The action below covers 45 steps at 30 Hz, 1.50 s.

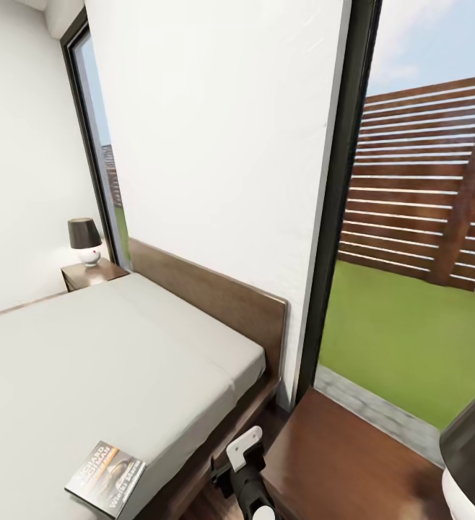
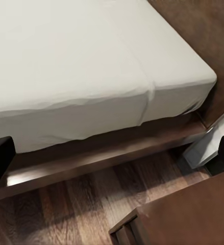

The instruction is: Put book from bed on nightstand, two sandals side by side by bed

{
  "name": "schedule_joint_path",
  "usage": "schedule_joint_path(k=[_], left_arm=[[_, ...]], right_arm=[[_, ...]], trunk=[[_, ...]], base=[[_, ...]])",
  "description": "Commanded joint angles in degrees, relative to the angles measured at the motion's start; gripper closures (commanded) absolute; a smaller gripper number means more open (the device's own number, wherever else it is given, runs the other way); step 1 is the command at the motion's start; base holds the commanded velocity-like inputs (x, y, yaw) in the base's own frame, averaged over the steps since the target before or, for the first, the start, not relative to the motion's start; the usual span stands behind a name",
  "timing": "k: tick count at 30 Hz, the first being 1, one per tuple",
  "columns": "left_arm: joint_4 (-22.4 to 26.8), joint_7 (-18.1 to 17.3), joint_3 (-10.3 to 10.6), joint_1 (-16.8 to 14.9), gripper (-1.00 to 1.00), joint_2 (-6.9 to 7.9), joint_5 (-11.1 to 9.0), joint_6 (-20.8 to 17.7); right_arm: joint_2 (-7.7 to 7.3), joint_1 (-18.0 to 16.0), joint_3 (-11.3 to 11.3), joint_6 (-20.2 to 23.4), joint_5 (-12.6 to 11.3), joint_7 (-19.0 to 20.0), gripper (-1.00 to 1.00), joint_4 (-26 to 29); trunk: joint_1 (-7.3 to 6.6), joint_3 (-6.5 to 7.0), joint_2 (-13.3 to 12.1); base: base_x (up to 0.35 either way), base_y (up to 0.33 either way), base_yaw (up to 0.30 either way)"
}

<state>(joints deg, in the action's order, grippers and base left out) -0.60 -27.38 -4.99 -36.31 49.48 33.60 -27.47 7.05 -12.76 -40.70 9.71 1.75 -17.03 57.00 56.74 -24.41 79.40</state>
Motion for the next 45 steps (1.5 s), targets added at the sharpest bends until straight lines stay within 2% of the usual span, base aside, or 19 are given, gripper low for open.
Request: schedule_joint_path(k=[1,6,11,15,16,17,20,21,25,27,28,32,37,38,39,40,42,43,45], left_arm=[[0.0,-0.1,-0.5,0.7,-1.0,-0.54,0.5,-0.2],[0.2,0.8,-0.5,4.1,-1.0,-2.22,0.3,-0.1],[0.1,2.0,-0.5,5.4,-1.0,-3.79,0.3,0.2],[0.1,2.9,-0.5,6.9,-1.0,-6.0,0.4,1.5],[0.1,2.9,-0.5,6.9,-1.0,-6.0,0.4,1.5],[0.1,4.1,-0.6,8.5,-1.0,-7.4,0.3,2.1],[0.2,6.9,-0.7,11.4,-1.0,-9.81,0.2,2.7],[0.2,6.9,-0.7,11.4,-1.0,-9.81,0.2,2.7],[0.2,10.4,-0.8,14.6,-1.0,-12.98,0.2,4.0],[0.1,11.5,-0.8,15.5,-1.0,-14.45,0.2,5.0],[0.1,12.3,-0.8,16.7,-1.0,-15.94,0.2,6.1],[0.1,13.6,-0.9,19.4,-1.0,-18.7,0.2,7.8],[0.1,17.0,-0.9,23.1,-1.0,-22.62,0.1,11.4],[0.1,17.6,-1.0,23.8,-1.0,-23.42,-0.1,12.2],[0.1,18.6,-1.0,25.3,-1.0,-24.94,-0.6,14.1],[0.1,19.1,-1.0,26.2,-1.0,-25.65,-1.0,14.9],[0.1,20.0,-1.0,27.8,-1.0,-26.99,-1.9,16.4],[0.1,20.0,-1.0,27.8,-1.0,-26.99,-1.9,16.4],[0.2,20.9,-1.0,29.2,-1.0,-28.18,-2.8,17.7]], right_arm=[[-0.02,-0.1,-0.2,0.5,0.2,-0.4,-1.0,0.1],[-0.02,-0.1,-0.2,0.5,0.2,-0.4,-1.0,0.0],[-0.02,-0.1,-0.2,0.5,0.2,-0.4,-1.0,0.0],[-0.02,-0.1,-0.2,0.5,0.2,-0.4,-1.0,0.0],[-0.02,-0.1,-0.2,0.5,0.2,-0.4,-1.0,0.0],[-0.02,-0.1,-0.2,0.5,0.2,-0.4,-1.0,0.0],[-0.02,-0.1,-0.2,0.5,0.2,-0.4,-1.0,0.0],[-0.02,-0.1,-0.2,0.5,0.2,-0.4,-1.0,0.0],[-0.02,-0.1,-0.2,0.5,0.2,-0.4,-1.0,0.0],[-0.02,-0.1,-0.2,0.5,0.2,-0.4,-1.0,0.0],[-0.02,-0.1,-0.2,0.5,0.2,-0.4,-1.0,0.0],[-0.02,-0.1,-0.2,0.5,0.2,-0.4,-1.0,0.0],[-0.02,-0.1,-0.2,0.5,0.3,-0.4,-1.0,0.0],[-0.02,-0.1,-0.2,0.5,0.3,-0.4,-1.0,0.0],[-0.02,-0.1,-0.2,0.5,0.3,-0.4,-1.0,0.0],[-0.02,-0.1,-0.2,0.5,0.3,-0.4,-1.0,0.0],[-0.02,-0.1,-0.2,0.5,0.3,-0.4,-1.0,0.0],[-0.02,-0.1,-0.2,0.5,0.3,-0.4,-1.0,0.0],[-0.02,-0.1,-0.2,0.5,0.3,-0.4,-1.0,0.0]], trunk=[[-0.23,0.12,-0.4],[-1.32,1.02,-2.4],[-2.42,1.92,-4.4],[-3.3,2.63,-6.0],[-3.52,2.81,-6.4],[-3.74,2.99,-6.8],[-4.4,3.53,-8.0],[-4.62,3.71,-8.4],[-5.5,4.43,-10.0],[-5.94,4.79,-10.8],[-6.16,4.97,-11.2],[-7.03,5.69,-12.8],[-8.13,6.58,-14.8],[-8.35,6.76,-15.2],[-8.57,6.94,-15.6],[-8.79,7.12,-16.0],[-9.23,7.48,-16.8],[-9.45,7.66,-17.2],[-9.89,8.02,-18.0]], base=[[0.0,0.0,0.0],[0.0,0.0,0.0],[0.0,0.0,0.0],[0.0,0.0,0.0],[0.0,0.0,0.0],[0.0,0.0,0.0],[0.0,0.0,0.0],[0.0,0.0,0.0],[0.0,0.0,0.0],[0.0,0.0,0.0],[0.0,0.0,0.0],[0.0,0.0,0.0],[0.0,0.0,0.0],[0.0,0.0,0.0],[0.0,0.0,0.0],[0.0,0.0,0.0],[0.0,0.0,0.0],[0.0,0.0,0.0],[0.0,0.0,0.0]])
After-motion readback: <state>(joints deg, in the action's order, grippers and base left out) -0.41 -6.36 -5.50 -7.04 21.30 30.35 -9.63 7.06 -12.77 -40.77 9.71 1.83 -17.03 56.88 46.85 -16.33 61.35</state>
